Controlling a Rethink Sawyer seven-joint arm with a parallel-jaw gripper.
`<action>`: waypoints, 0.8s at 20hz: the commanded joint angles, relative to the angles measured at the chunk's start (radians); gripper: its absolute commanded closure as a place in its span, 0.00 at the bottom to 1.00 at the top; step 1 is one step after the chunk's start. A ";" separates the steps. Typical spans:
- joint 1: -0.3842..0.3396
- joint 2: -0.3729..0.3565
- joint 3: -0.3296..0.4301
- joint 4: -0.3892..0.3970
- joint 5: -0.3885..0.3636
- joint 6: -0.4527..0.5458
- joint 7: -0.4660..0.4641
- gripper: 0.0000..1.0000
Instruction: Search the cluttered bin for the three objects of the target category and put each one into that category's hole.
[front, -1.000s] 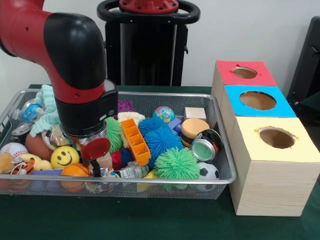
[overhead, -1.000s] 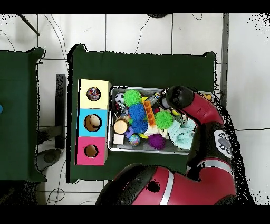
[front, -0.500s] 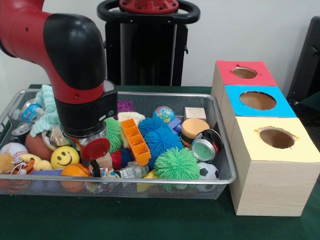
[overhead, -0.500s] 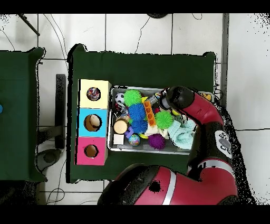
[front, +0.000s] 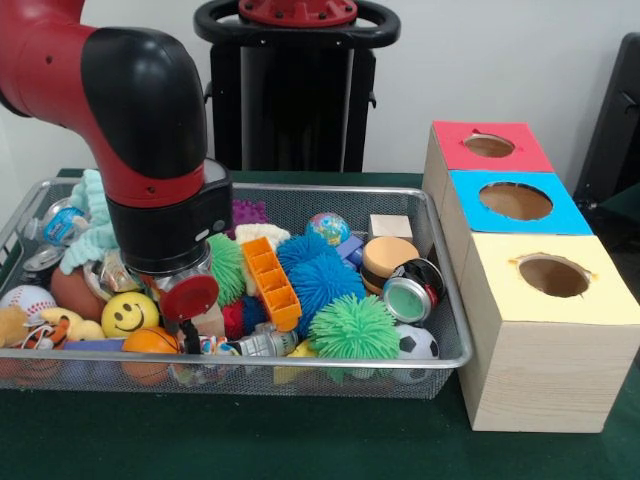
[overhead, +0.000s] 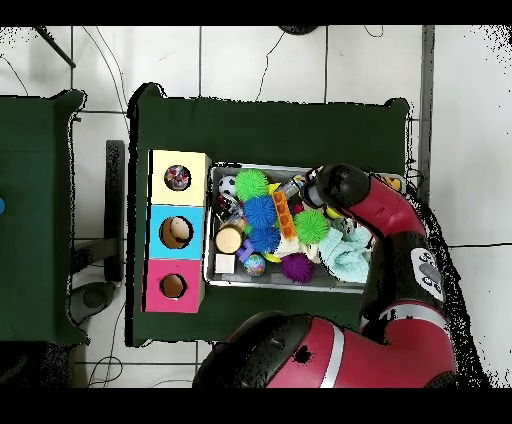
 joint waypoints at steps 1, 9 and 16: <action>-0.025 0.145 0.162 0.071 -0.028 -0.263 0.069 0.00; -0.031 0.153 0.182 0.091 -0.038 -0.302 0.062 0.00; -0.086 0.171 0.265 0.145 -0.048 -0.427 0.074 0.00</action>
